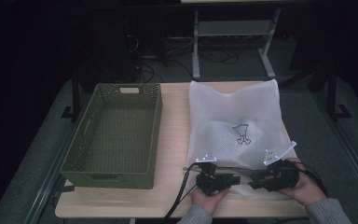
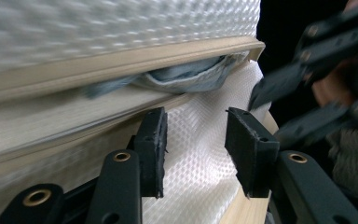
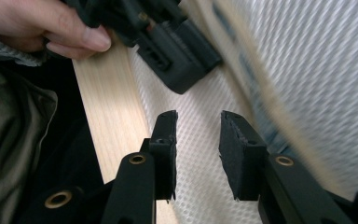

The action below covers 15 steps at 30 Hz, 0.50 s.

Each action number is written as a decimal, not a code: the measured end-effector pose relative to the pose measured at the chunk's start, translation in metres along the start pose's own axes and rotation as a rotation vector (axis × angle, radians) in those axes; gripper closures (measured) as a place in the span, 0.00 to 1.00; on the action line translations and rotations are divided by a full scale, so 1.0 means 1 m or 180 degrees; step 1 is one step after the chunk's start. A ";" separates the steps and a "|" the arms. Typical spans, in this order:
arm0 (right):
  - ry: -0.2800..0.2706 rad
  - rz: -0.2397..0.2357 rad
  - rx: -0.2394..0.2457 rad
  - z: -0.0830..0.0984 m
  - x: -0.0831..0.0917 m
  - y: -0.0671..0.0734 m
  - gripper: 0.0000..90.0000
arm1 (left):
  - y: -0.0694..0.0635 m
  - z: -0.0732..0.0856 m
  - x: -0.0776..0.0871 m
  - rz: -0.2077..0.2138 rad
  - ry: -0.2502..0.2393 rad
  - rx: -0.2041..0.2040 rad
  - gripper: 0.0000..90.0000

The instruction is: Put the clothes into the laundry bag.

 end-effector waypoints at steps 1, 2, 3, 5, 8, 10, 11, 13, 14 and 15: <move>-0.0006 0.0015 -0.0009 0.005 -0.002 0.001 0.76 | -0.001 -0.001 -0.002 -0.0008 -0.0040 0.0001 0.69; -0.0009 0.0005 -0.0035 0.009 -0.006 0.002 0.78 | -0.001 -0.002 -0.005 -0.0031 -0.0065 -0.0011 0.72; 0.0009 0.0016 -0.0038 0.015 -0.009 0.003 0.80 | -0.001 -0.003 -0.008 -0.0054 -0.0078 -0.0005 0.76; 0.0078 0.0084 -0.0016 0.024 -0.015 0.004 0.85 | 0.000 -0.006 -0.014 -0.0090 -0.0122 0.0036 0.80; 0.0108 0.0128 -0.0001 0.032 -0.020 0.006 0.89 | 0.004 -0.011 -0.021 -0.0178 -0.0239 0.0105 0.83; 0.0131 0.0141 0.0004 0.033 -0.020 0.005 0.92 | 0.004 -0.015 -0.025 -0.0210 -0.0297 0.0162 0.82; 0.0136 0.0145 0.0017 0.033 -0.020 0.006 0.93 | 0.005 -0.017 -0.027 -0.0243 -0.0328 0.0155 0.82; 0.0172 0.0185 0.0075 0.033 -0.020 0.007 0.95 | 0.006 -0.020 -0.031 -0.0271 -0.0355 0.0143 0.82; 0.0184 0.0192 0.0103 0.033 -0.020 0.007 0.95 | 0.007 -0.021 -0.033 -0.0300 -0.0369 0.0117 0.82; 0.0190 0.0201 0.0129 0.033 -0.020 0.008 0.96 | 0.008 -0.022 -0.034 -0.0303 -0.0395 0.0136 0.82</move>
Point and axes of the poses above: each handheld gripper's, and its own axes: x roughly backward along the jaws, z roughly out of its underside, y roughly to its left, the point moved 8 cm from there along -x, roughly forward along the jaws, and after that the axes turned 10 degrees about -y, right-handed, at the moved point
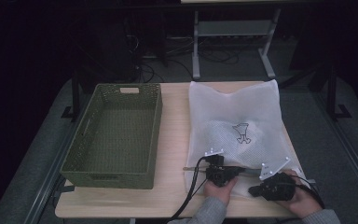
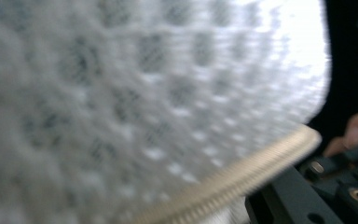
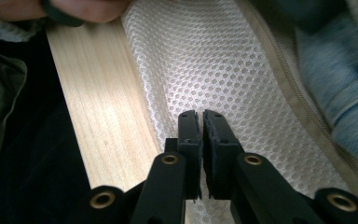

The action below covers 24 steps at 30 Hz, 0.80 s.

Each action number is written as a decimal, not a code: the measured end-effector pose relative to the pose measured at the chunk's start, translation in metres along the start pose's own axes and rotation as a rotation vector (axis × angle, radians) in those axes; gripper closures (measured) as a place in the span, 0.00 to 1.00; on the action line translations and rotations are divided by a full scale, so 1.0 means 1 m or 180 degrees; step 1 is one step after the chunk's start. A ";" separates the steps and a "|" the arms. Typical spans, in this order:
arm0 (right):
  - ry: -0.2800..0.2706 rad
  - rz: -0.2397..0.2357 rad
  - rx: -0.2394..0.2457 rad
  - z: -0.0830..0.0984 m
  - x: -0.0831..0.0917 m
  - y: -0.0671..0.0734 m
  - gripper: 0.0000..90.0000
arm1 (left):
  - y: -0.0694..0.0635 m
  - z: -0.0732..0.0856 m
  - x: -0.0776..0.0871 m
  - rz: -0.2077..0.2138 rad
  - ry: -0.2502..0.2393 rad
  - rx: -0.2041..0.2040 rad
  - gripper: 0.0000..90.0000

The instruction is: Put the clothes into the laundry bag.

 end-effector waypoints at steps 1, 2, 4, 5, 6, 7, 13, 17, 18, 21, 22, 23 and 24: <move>-0.0006 0.0001 -0.0017 0.001 0.000 0.000 0.96 | 0.000 0.000 0.000 0.0009 0.0002 0.0023 0.81; -0.0017 -0.0010 -0.0033 0.001 0.001 0.000 0.96 | 0.000 0.000 0.000 0.0020 0.0007 0.0025 0.81; -0.0058 -0.0044 -0.0074 0.002 0.001 -0.001 0.96 | -0.002 0.001 0.002 0.0041 0.0036 -0.0033 0.78; -0.0068 -0.0056 -0.0087 0.002 0.001 -0.001 0.96 | -0.003 0.002 0.004 0.0060 0.0057 -0.0042 0.77; -0.0073 -0.0063 -0.0096 0.002 0.001 -0.002 0.95 | -0.005 0.003 0.008 0.0088 0.0077 -0.0042 0.76; -0.0080 -0.0075 -0.0121 0.002 0.001 -0.003 0.95 | -0.006 0.004 0.010 0.0100 0.0090 -0.0082 0.75; -0.0057 -0.0109 -0.0179 0.000 0.001 -0.003 0.84 | -0.004 0.010 0.037 0.0126 0.0183 -0.0262 0.73; -0.0081 -0.0120 -0.0186 -0.007 0.002 -0.004 0.80 | 0.006 0.009 0.058 0.0088 0.0171 -0.0227 0.72; -0.0102 -0.0129 -0.0197 -0.009 0.002 -0.004 0.79 | 0.009 0.009 0.063 0.0091 0.0178 -0.0221 0.72; -0.0160 -0.0158 -0.0187 -0.018 0.005 -0.002 0.79 | 0.014 0.008 0.076 0.0066 0.0169 -0.0267 0.72; -0.0172 -0.0157 -0.0178 -0.022 0.006 -0.001 0.79 | 0.016 0.008 0.079 0.0064 0.0168 -0.0264 0.72; -0.0186 -0.0163 -0.0160 -0.025 0.006 -0.001 0.78 | 0.017 0.007 0.082 0.0059 0.0165 -0.0268 0.72; -0.0195 -0.0161 -0.0157 -0.028 0.007 -0.001 0.78 | 0.019 0.006 0.087 0.0044 0.0163 -0.0298 0.71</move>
Point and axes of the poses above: each handheld gripper's, and its own axes: x roughly backward along the jaws, z roughly out of its underside, y roughly to its left, the point moved 8 cm from there along -x, roughly forward along the jaws, and after that the axes turned 10 degrees about -y, right-handed, at the moved point
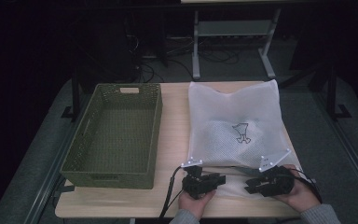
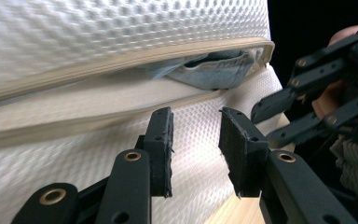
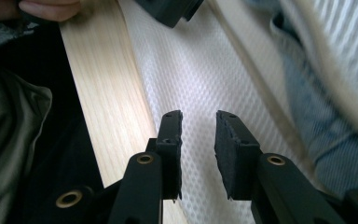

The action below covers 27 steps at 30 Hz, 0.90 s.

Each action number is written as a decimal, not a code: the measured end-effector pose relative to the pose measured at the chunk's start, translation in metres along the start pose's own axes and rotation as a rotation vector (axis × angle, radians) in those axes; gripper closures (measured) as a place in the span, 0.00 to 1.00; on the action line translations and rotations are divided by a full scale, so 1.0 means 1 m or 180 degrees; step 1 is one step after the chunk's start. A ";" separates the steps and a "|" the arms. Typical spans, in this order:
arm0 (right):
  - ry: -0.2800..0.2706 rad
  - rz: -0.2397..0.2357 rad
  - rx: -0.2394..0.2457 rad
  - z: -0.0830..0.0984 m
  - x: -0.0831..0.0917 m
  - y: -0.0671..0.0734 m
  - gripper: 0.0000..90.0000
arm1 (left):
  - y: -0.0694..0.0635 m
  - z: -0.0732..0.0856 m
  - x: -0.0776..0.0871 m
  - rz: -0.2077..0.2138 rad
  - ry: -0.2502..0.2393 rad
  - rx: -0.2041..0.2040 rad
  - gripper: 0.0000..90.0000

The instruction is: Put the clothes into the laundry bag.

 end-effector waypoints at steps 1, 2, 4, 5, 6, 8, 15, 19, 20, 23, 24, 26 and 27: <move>-0.0007 -0.0006 0.0015 -0.004 0.000 0.000 0.78 | 0.001 -0.001 0.002 -0.0008 -0.0010 -0.0014 0.71; -0.0012 -0.0016 0.0023 -0.007 0.000 0.001 0.77 | 0.002 -0.001 0.006 -0.0021 -0.0018 -0.0025 0.71; -0.0013 -0.0021 0.0052 -0.014 -0.001 0.001 0.77 | 0.004 -0.003 0.012 -0.0026 -0.0040 -0.0014 0.71; -0.0009 -0.0024 0.0064 -0.017 -0.001 0.002 0.76 | 0.005 -0.004 0.015 -0.0024 -0.0049 -0.0032 0.70; -0.0012 -0.0031 0.0082 -0.021 -0.002 0.002 0.76 | 0.006 -0.005 0.017 -0.0032 -0.0054 -0.0035 0.70; -0.0022 -0.0047 0.0096 -0.027 -0.003 0.003 0.75 | 0.006 -0.006 0.022 -0.0041 -0.0063 -0.0044 0.70; -0.0059 -0.0088 0.0172 -0.053 -0.008 0.004 0.71 | 0.010 -0.007 0.037 -0.0058 -0.0053 -0.0093 0.68; -0.0086 -0.0101 0.0219 -0.062 -0.009 0.005 0.70 | 0.014 -0.008 0.043 -0.0081 -0.0047 -0.0109 0.66; -0.0093 -0.0105 0.0220 -0.065 -0.010 0.005 0.69 | 0.015 -0.008 0.045 -0.0091 -0.0051 -0.0104 0.66; -0.0110 -0.0116 0.0264 -0.074 -0.013 0.005 0.68 | 0.018 -0.009 0.053 -0.0131 -0.0058 -0.0138 0.64; -0.0113 -0.0120 0.0264 -0.076 -0.014 0.006 0.68 | 0.019 -0.010 0.055 -0.0138 -0.0065 -0.0152 0.64; -0.0125 -0.0128 0.0287 -0.080 -0.016 0.006 0.67 | 0.020 -0.010 0.058 -0.0164 -0.0082 -0.0148 0.64; -0.0125 -0.0128 0.0287 -0.080 -0.016 0.006 0.67 | 0.020 -0.010 0.058 -0.0164 -0.0082 -0.0148 0.63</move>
Point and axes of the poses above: each handheld gripper's, and its own axes: x roughly backward along the jaws, z roughly out of its underside, y roughly to its left, the point moved 8 cm from there along -x, roughly forward along the jaws, and after that the axes turned 10 degrees about -y, right-handed, at the moved point
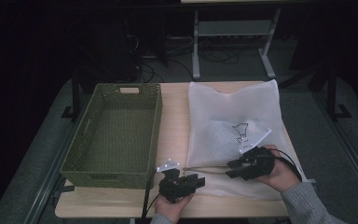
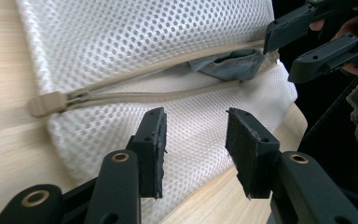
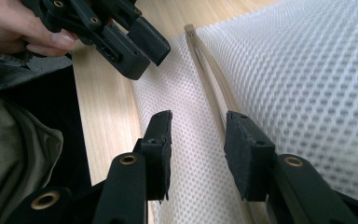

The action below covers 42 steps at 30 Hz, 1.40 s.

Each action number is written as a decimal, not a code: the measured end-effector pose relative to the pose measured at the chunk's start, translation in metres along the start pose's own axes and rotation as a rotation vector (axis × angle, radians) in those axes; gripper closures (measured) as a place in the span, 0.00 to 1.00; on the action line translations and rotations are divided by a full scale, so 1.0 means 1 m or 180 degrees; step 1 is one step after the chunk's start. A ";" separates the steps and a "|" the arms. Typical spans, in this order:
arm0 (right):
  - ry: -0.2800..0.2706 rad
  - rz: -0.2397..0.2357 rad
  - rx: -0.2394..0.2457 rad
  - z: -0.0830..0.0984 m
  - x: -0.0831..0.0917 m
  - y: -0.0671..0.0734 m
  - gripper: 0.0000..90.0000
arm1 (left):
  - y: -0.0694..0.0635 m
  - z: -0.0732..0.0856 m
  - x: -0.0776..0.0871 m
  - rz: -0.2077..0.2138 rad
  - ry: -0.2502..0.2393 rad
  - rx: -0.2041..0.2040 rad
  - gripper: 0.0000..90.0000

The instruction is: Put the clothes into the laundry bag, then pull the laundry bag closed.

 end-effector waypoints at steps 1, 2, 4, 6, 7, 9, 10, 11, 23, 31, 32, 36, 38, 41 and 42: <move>-0.0017 -0.0007 0.0013 -0.003 -0.001 0.001 0.66 | 0.003 0.000 0.004 -0.0016 0.0004 0.0003 0.63; -0.0018 -0.0009 0.0029 -0.005 -0.002 0.001 0.66 | 0.004 -0.001 0.005 -0.0031 -0.0007 0.0010 0.63; -0.0027 -0.0012 0.0043 -0.008 -0.003 0.001 0.66 | 0.006 -0.001 0.007 -0.0047 -0.0013 0.0013 0.63; -0.0025 -0.0019 0.0034 -0.010 -0.004 0.001 0.65 | 0.009 -0.001 0.009 -0.0058 -0.0011 0.0021 0.63; -0.0021 -0.0024 0.0048 -0.010 -0.004 0.001 0.65 | 0.009 -0.001 0.010 -0.0060 -0.0006 0.0021 0.62; -0.0022 -0.0023 0.0043 -0.011 -0.005 0.001 0.65 | 0.010 0.000 0.011 -0.0064 -0.0003 0.0020 0.62; -0.0021 -0.0026 0.0046 -0.012 -0.005 0.001 0.65 | 0.011 -0.001 0.011 -0.0072 -0.0002 0.0015 0.62; -0.0019 -0.0025 0.0056 -0.013 -0.006 0.001 0.65 | 0.011 -0.001 0.012 -0.0072 -0.0007 0.0004 0.62; 0.0012 -0.0020 0.0176 -0.037 -0.015 0.001 0.63 | 0.014 0.001 0.015 -0.0106 0.0012 -0.0001 0.61; 0.0184 -0.0053 0.0278 -0.052 -0.045 -0.001 0.66 | 0.015 0.004 0.018 -0.0122 0.0042 -0.0059 0.61; 0.0220 -0.0061 0.0283 -0.052 -0.049 0.000 0.67 | 0.015 0.005 0.018 -0.0124 0.0041 -0.0047 0.61; 0.0394 -0.0083 0.0361 -0.054 -0.067 0.001 0.69 | 0.016 0.008 0.017 -0.0132 0.0083 -0.0066 0.61; 0.0468 -0.0117 0.0360 -0.054 -0.074 0.002 0.72 | 0.015 0.008 0.017 -0.0132 0.0082 -0.0064 0.61; 0.0623 -0.0152 0.0396 -0.049 -0.085 0.003 0.76 | 0.015 0.009 0.016 -0.0138 0.0084 -0.0070 0.61; 0.0696 -0.0170 0.0406 -0.046 -0.089 0.005 0.77 | 0.015 0.009 0.016 -0.0141 0.0096 -0.0080 0.61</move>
Point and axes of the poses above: each handheld gripper's, and its own axes: x roughly backward along the jaws, z roughly out of its underside, y roughly to its left, the point moved 8 cm from there along -x, roughly forward along the jaws, and after that the axes turned 10 degrees about -y, right-handed, at the moved point
